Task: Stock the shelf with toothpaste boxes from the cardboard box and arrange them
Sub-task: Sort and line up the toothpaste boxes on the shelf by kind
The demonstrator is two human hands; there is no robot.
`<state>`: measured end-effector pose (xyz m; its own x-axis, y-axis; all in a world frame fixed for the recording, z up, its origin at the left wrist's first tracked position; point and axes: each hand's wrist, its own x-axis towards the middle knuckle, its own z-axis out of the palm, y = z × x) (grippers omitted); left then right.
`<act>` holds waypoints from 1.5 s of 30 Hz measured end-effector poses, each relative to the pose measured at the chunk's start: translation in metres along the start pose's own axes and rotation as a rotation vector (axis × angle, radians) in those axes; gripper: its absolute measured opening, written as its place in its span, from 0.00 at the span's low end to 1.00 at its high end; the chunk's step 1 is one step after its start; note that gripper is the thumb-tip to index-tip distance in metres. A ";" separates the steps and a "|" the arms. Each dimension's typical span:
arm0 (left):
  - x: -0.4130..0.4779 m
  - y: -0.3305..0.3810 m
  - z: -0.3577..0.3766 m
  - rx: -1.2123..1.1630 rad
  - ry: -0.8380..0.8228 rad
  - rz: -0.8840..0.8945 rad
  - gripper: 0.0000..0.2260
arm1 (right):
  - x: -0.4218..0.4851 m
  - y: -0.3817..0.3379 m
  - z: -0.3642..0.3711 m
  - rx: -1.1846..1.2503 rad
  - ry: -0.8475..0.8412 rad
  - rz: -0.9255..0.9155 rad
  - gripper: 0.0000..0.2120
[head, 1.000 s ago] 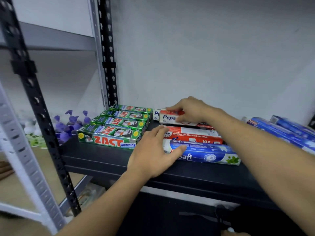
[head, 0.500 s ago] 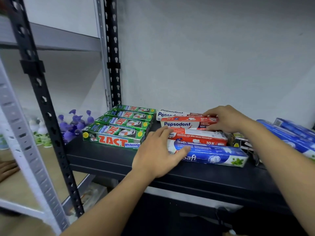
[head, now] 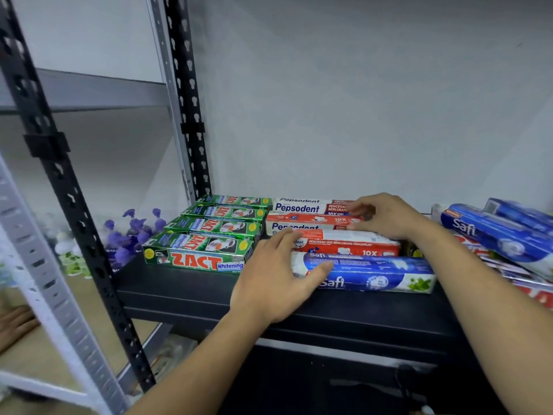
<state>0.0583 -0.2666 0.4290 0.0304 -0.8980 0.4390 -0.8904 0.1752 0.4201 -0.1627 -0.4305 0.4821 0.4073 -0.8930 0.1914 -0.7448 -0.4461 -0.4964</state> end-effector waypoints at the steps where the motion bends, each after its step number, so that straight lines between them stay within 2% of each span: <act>1: 0.000 0.000 0.000 -0.001 -0.001 -0.001 0.37 | 0.000 0.000 0.000 -0.004 -0.012 0.004 0.22; 9: -0.001 0.001 0.001 0.003 0.004 0.003 0.37 | 0.005 0.003 0.005 0.093 -0.016 0.048 0.17; 14: 0.001 -0.001 0.001 0.003 0.006 0.012 0.37 | 0.006 0.000 0.007 0.048 0.008 0.071 0.12; 22: 0.000 -0.001 0.001 0.006 0.017 0.020 0.37 | 0.007 0.002 0.005 -0.056 0.093 0.112 0.13; 26: 0.000 -0.002 0.001 0.001 0.018 0.015 0.37 | 0.004 0.004 0.005 0.012 0.146 0.074 0.13; 28: 0.000 -0.002 0.002 -0.003 0.017 0.012 0.37 | 0.001 0.003 0.003 0.015 0.116 0.054 0.14; 31: 0.000 -0.002 0.002 -0.003 0.018 0.010 0.37 | 0.000 0.002 0.003 -0.027 0.072 0.041 0.09; 34: 0.001 -0.001 0.002 -0.003 0.017 0.008 0.36 | 0.001 0.003 0.003 -0.019 0.093 0.035 0.08; 38: 0.001 0.000 0.001 -0.004 0.012 0.002 0.36 | 0.001 0.004 0.003 0.040 0.138 0.015 0.11; 45: 0.000 0.002 0.000 0.003 0.011 -0.009 0.36 | -0.001 0.000 0.002 0.058 0.058 0.015 0.10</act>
<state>0.0567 -0.2659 0.4296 0.0433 -0.8951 0.4437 -0.8915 0.1658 0.4216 -0.1623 -0.4297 0.4804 0.3640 -0.9022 0.2315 -0.7179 -0.4301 -0.5474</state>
